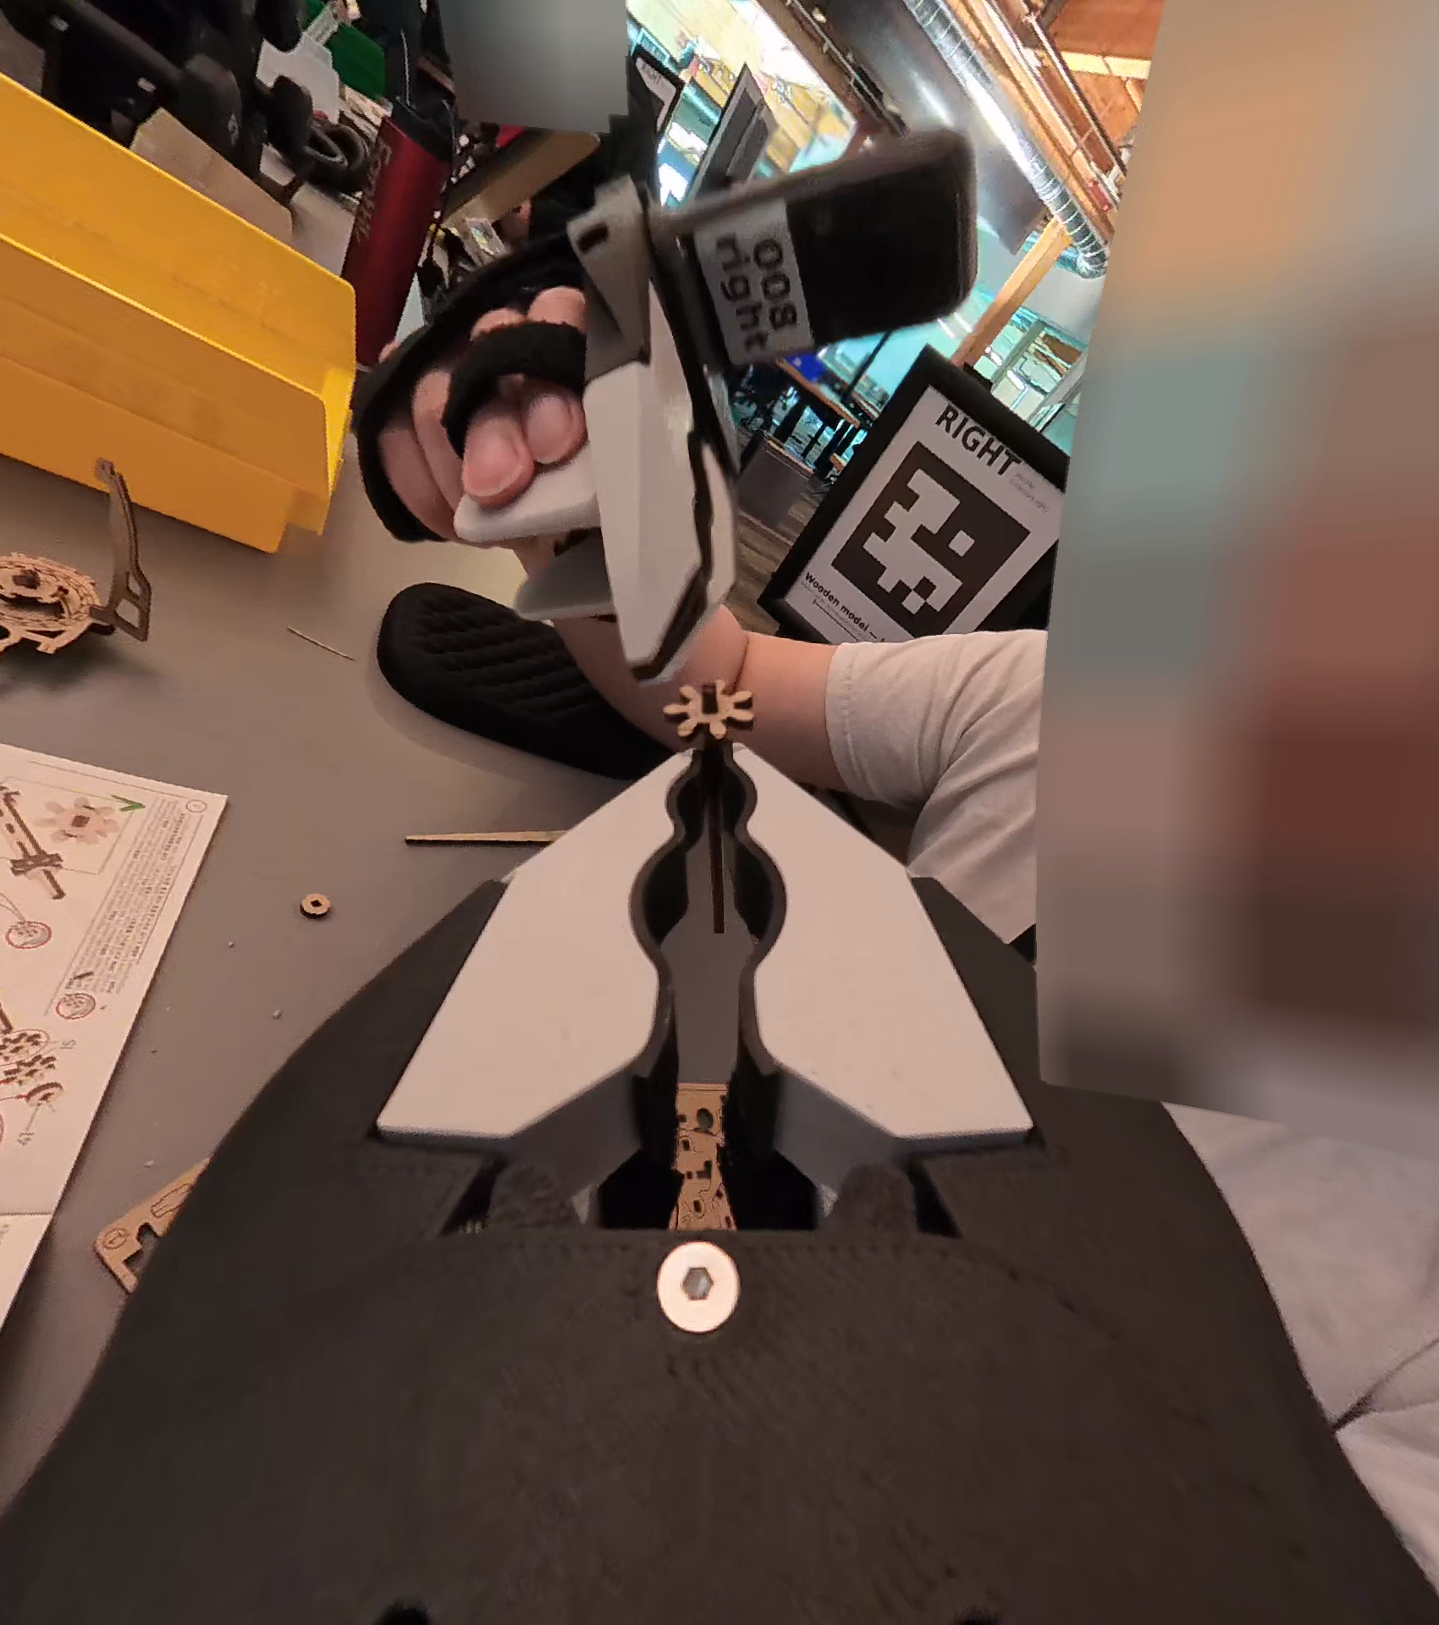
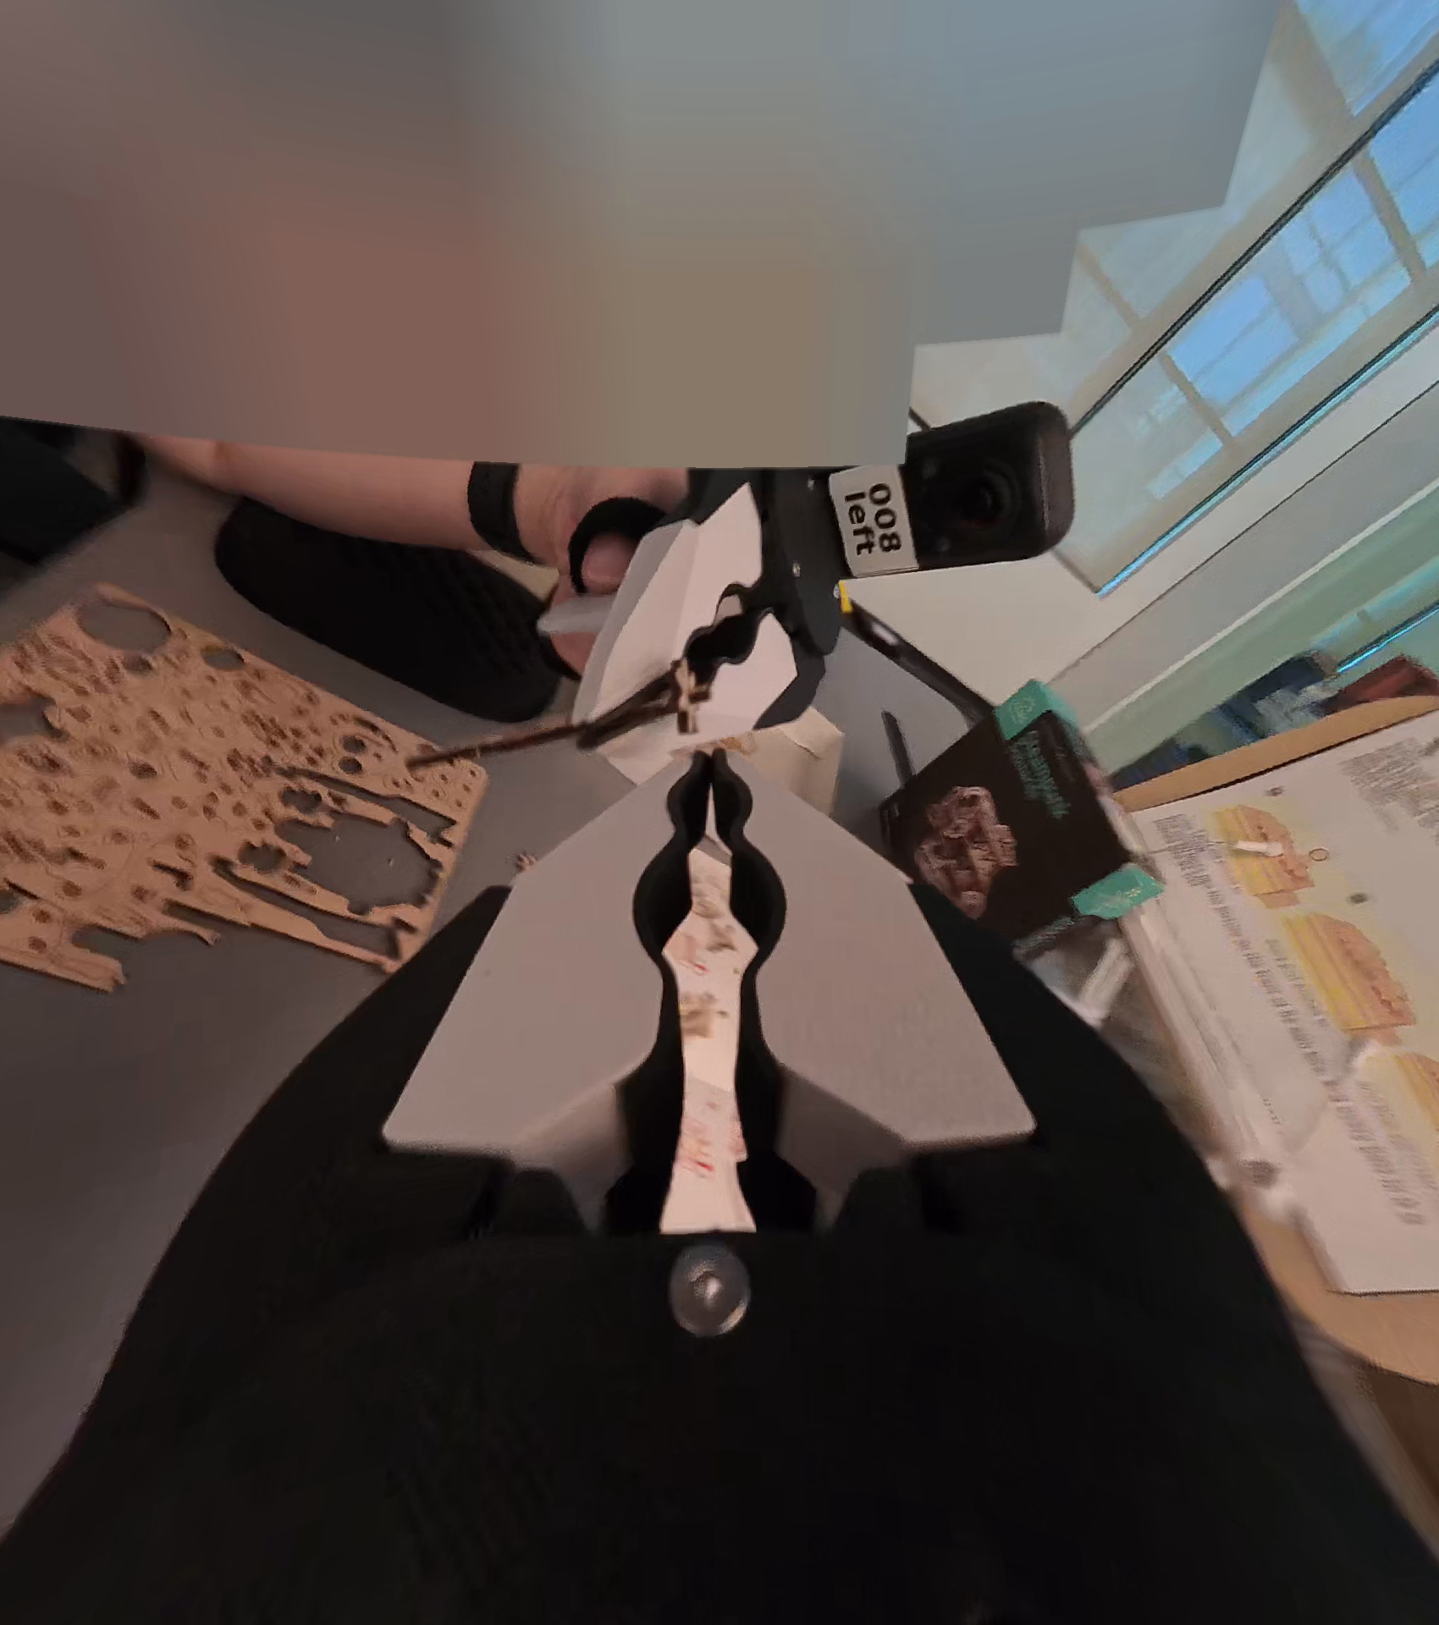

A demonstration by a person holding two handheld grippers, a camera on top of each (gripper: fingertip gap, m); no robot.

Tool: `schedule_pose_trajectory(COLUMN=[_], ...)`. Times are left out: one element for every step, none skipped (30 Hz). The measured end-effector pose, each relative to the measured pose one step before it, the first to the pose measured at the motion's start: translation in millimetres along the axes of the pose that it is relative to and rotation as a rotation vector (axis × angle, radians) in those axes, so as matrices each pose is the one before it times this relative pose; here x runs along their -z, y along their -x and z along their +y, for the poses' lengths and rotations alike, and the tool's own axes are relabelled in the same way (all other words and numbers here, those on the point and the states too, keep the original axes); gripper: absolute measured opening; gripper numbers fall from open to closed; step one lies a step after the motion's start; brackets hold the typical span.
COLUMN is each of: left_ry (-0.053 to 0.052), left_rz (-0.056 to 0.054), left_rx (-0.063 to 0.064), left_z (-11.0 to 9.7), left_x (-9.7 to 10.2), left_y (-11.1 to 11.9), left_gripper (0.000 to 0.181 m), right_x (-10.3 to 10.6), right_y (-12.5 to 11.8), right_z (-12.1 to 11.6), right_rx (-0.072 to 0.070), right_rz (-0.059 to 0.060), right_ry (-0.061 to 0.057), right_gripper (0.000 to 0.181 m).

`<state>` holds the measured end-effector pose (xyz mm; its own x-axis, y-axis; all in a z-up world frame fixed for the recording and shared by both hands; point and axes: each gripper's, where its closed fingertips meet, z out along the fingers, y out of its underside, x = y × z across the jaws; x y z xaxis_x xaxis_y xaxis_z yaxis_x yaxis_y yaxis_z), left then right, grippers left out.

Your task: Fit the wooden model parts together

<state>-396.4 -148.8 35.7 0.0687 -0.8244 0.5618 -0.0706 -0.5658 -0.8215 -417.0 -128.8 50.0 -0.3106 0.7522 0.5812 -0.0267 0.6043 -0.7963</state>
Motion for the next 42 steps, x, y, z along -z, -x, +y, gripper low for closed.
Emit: schedule_pose_trajectory(left_ry=[0.0107, 0.0168, 0.0084, 0.0081, 0.0177, 0.0187, 0.0118, 0.0127, 0.0134, 0.0107, 0.0103, 0.0115, 0.0093, 0.0053, 0.0053, 0.0044, 0.0045, 0.0075, 0.0041, 0.0049, 0.0058, 0.0049, 0.0014, 0.0003, 0.0000, 0.0008, 0.0024, 0.0014, 0.0002, 0.0011, 0.0017, 0.0016, 0.0032, 0.0014, 0.0012, 0.0063, 0.0053, 0.0070, 0.0049, 0.0027, 0.0020, -0.0018], left_rz=[-0.0057, -0.0069, -0.0129, -0.0129, -0.0086, -0.0118, -0.0142, -0.0105, -0.0054, -0.0057, -0.0089, -0.0128, -0.0119, -0.0065, -0.0027, -0.0052, -0.0096, -0.0050, -0.0006, -0.0022, -0.0026, -0.0046, -0.0037, 0.0013, 0.0001, -0.0010, -0.0032, -0.0048, -0.0024, -0.0008, -0.0018, -0.0040, -0.0028, -0.0010, -0.0022, -0.0063, -0.0021, 0.0027, 0.0039, 0.0023, -0.0012, -0.0007], left_rx=[0.0029, 0.0036, 0.0016, 0.0033, 0.0046, 0.0041, 0.0053, 0.0076, 0.0076, 0.0076, 0.0080, 0.0076, 0.0062, 0.0067, 0.0055, 0.0025, 0.0019, 0.0000, -0.0007, -0.0006, -0.0018, -0.0024, -0.0015, 0.0013, 0.0001, -0.0015, 0.0004, -0.0002, 0.0002, 0.0014, 0.0005, 0.0002, 0.0001, 0.0002, 0.0001, -0.0019, -0.0015, 0.0002, -0.0001, -0.0019, -0.0045, -0.0068], left_z=[1.84, 2.54, 1.42, 1.36, 2.76, 2.83, 1.89, 2.22, 2.21, 1.90, 1.90, 2.19, 1.80, 1.20, 1.20, 0.96, 0.91, 1.36, 0.71, 0.79, 0.91, 0.76, 0.31, 0.12, 0.11, 0.19, 0.32, 0.31, 0.14, 0.25, 0.38, 0.29, 0.56, 0.31, 0.25, 1.07, 0.84, 1.14, 0.69, 0.42, 0.33, -0.45], left_x=[-0.59, -0.67, -0.45, -0.39, -0.44, -0.45, -0.39, -0.34, -0.41, -0.25, -0.15, -0.25, -0.32, -0.45, -0.49, -0.59, -0.61, -0.62, -0.54, -0.54, -0.62, -0.51, -0.38, -0.06, 0.02, 0.15, 0.04, 0.12, 0.03, -0.08, -0.17, -0.10, -0.11, 0.11, 0.01, -0.25, -0.42, -0.74, -0.82, -0.71, -0.35, -0.05], left_y=[0.92, 1.29, 1.97, 2.06, 1.39, 1.71, 2.24, 1.95, 1.29, 1.53, 2.27, 3.06, 2.98, 2.32, 1.49, 1.84, 2.20, 1.19, 0.35, 0.39, 0.28, 0.71, 0.70, -0.07, 0.20, 0.19, 0.52, 0.90, 0.54, 0.48, 0.72, 0.85, 0.72, 0.35, 0.49, 1.01, 0.44, -0.05, -0.32, -0.18, 0.25, 0.16], left_gripper=[0.000, 0.000, 0.000, 0.000, 0.000, 0.000, 0.000, 0.000, 0.000, 0.000, 0.000, 0.000, 0.000, 0.000, 0.000, 0.000, 0.000, 0.000, 0.000, 0.000, 0.000, 0.000, 0.000, 0.000, 0.000, 0.000, 0.000, 0.000, 0.000, 0.000, 0.000, 0.000, 0.000, 0.000, 0.000, 0.000, 0.000, 0.000, 0.000, 0.000, 0.000, 0.000], right_x=[0.60, 0.89, 0.48, -0.67, -1.48, -2.03, -2.38, -1.54, -0.54, -0.52, -0.64, -0.53, -1.03, -1.55, -1.67, -1.54, -1.10, -0.62, -0.45, -0.06, 0.31, 0.48, 0.37, 0.36, 0.20, 0.29, 0.36, 0.34, 0.08, -0.21, -0.26, -0.44, -0.66, -0.96, -0.92, -0.61, -0.35, -0.18, 0.00, 0.11, 0.00, 0.16], right_y=[-0.15, -1.29, -3.52, -1.13, 1.02, 1.23, 1.43, -1.90, -3.62, -2.39, -1.79, -1.21, -0.06, 1.11, 0.39, -2.61, -4.36, -4.06, -0.38, 1.27, -0.05, -1.09, -1.81, -1.42, -0.74, -0.19, 0.01, -0.31, 0.11, 0.70, 0.06, -0.11, 0.54, -0.26, -1.48, -0.46, 0.50, -0.04, 0.25, 0.38, 0.21, -0.22], right_z=[-3.62, -4.72, -2.72, 1.37, 3.38, 3.25, 2.67, 0.61, 0.86, 4.55, 5.54, 2.89, 1.57, 2.62, 3.27, 3.74, 2.90, 1.36, 1.64, 1.94, 1.28, 1.55, 0.79, 0.32, 0.32, -0.25, -0.23, -0.04, 0.83, 0.87, 0.36, 0.22, 0.78, 1.73, 1.85, 0.77, 1.05, 1.53, 1.49, 0.93, 0.81, 0.35], right_rx=[-0.0852, -0.0880, -0.0908, -0.0941, -0.0982, -0.1029, -0.1004, -0.0803, -0.0619, -0.0457, -0.0411, -0.0375, -0.0345, -0.0301, -0.0234, -0.0154, -0.0053, -0.0047, -0.0082, -0.0144, -0.0114, -0.0050, -0.0047, -0.0055, -0.0112, -0.0108, -0.0070, -0.0093, -0.0049, 0.0009, 0.0000, -0.0004, -0.0024, -0.0049, -0.0024, -0.0007, -0.0002, -0.0012, -0.0001, 0.0035, 0.0008, -0.0049], right_rz=[-0.0304, -0.0236, -0.0102, -0.0260, -0.0394, -0.0401, -0.0440, -0.0198, -0.0038, -0.0082, -0.0082, -0.0092, -0.0132, -0.0195, -0.0119, 0.0090, 0.0209, 0.0198, -0.0044, -0.0149, -0.0055, 0.0026, 0.0071, 0.0041, -0.0015, -0.0057, -0.0051, -0.0023, -0.0029, -0.0043, 0.0000, -0.0001, -0.0046, -0.0001, 0.0073, 0.0010, -0.0054, 0.0004, -0.0003, -0.0008, -0.0013, -0.0025], right_ry=[-0.0274, -0.0379, -0.0252, 0.0036, 0.0177, 0.0123, 0.0077, -0.0073, -0.0110, 0.0178, 0.0281, 0.0119, 0.0032, 0.0128, 0.0171, 0.0203, 0.0152, 0.0043, 0.0071, 0.0100, 0.0065, 0.0080, 0.0041, 0.0004, 0.0003, -0.0014, -0.0032, -0.0020, 0.0051, 0.0052, 0.0025, 0.0009, 0.0040, 0.0098, 0.0099, 0.0033, 0.0055, 0.0092, 0.0101, 0.0061, 0.0046, 0.0012], right_gripper=[0.002, 0.008, 0.011, 0.010, 0.007, 0.005, 0.005, 0.004, 0.003, 0.003, 0.005, 0.007, 0.007, 0.007, 0.007, 0.007, 0.007, 0.005, 0.002, 0.000, 0.000, 0.000, 0.003, 0.005, 0.007, 0.007, 0.007, 0.007, 0.007, 0.007, 0.007, 0.007, 0.007, 0.007, 0.005, 0.003, 0.000, 0.000, 0.000, 0.000, 0.000, 0.000])
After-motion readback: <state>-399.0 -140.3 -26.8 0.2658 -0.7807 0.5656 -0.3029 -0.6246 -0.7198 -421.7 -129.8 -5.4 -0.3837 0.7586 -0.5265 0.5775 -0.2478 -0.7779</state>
